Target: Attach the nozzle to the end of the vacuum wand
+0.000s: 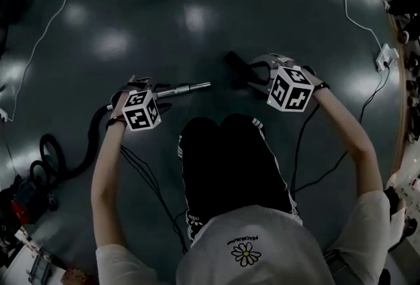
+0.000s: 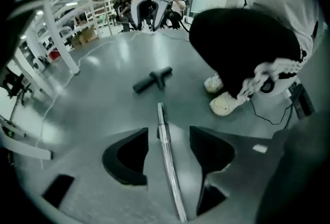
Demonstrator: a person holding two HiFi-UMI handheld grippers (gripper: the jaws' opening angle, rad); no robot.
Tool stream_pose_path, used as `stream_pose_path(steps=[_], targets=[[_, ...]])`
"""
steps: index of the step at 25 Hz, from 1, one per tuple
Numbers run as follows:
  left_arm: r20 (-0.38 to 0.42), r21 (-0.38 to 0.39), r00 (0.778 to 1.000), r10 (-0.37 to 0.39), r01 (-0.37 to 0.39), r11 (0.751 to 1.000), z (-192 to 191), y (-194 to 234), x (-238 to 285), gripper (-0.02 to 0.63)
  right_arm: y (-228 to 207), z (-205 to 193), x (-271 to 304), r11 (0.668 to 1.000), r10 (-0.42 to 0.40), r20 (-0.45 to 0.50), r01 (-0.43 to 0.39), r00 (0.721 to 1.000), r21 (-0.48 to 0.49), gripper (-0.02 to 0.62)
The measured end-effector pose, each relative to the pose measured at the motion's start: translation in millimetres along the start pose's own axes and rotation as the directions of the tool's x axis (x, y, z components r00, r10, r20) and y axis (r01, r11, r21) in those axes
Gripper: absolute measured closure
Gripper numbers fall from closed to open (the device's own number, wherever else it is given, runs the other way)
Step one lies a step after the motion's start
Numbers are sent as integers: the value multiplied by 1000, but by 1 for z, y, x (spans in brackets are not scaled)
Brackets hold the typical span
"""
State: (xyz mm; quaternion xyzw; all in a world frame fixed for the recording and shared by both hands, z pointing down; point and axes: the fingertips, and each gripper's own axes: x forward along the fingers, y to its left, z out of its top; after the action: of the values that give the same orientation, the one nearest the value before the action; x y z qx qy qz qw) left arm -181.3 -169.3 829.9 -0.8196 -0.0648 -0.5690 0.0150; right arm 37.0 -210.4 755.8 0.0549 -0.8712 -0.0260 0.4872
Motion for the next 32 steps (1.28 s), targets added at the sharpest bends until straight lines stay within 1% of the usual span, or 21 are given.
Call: stream_pose_path(steps=[2,4,5,7,8,9,10,12,14,15,17,19,21,23,25,30,32], targets=[[-28,1,998,-51,51,999,-36,-4,81,348,20,-52,81,996,71,-66,-75,995,-51,431],[-51,-1,996,-77,77,997,-60,-8,135,348,39,-89,140,980,131,-138,-150,982,-132,390],[-66,-4,994,-83,83,997,-68,-9,154,348,47,-103,161,968,150,-174,-181,973,-176,388],[-89,-26,994,-65,63,998,-78,-4,181,351,54,-121,187,943,176,-237,-233,955,-239,383],[-96,-44,995,-36,32,999,-81,4,189,355,54,-126,194,933,187,-263,-255,946,-255,370],[-104,-60,995,-6,0,998,-82,13,193,395,52,-128,199,925,195,-286,-272,938,-264,365],[-114,-70,993,10,-18,997,-82,18,194,412,52,-130,202,920,199,-307,-285,931,-269,359],[-134,-61,991,13,-21,998,-78,16,195,405,62,-135,206,911,204,-349,-308,914,-273,364],[-141,-32,990,30,-34,999,-77,13,197,400,72,-144,208,909,188,-387,-309,903,-278,396],[-153,-25,987,38,-43,999,-80,13,196,399,72,-148,211,911,163,-405,-295,899,-288,391],[-224,-24,974,41,-48,999,-95,10,191,414,66,-159,220,912,92,-441,-254,893,-324,387],[-288,-45,957,34,-49,998,-112,7,187,432,60,-167,230,899,28,-459,-223,888,-377,399],[-309,-83,951,22,-50,995,-122,6,194,427,60,-172,232,891,14,-486,-231,874,-391,400],[-326,-94,945,5,-37,995,-125,4,201,416,62,-173,232,893,25,-504,-246,863,-377,400],[-339,-96,941,0,-35,995,-127,5,200,416,61,-171,233,892,27,-496,-245,868,-381,400],[-321,-100,947,9,-43,994,-126,5,200,417,61,-169,232,887,25,-457,-230,889,-400,400],[-301,-128,954,1,-41,991,-126,7,201,427,60,-169,232,886,20,-429,-216,903,-411,400]])
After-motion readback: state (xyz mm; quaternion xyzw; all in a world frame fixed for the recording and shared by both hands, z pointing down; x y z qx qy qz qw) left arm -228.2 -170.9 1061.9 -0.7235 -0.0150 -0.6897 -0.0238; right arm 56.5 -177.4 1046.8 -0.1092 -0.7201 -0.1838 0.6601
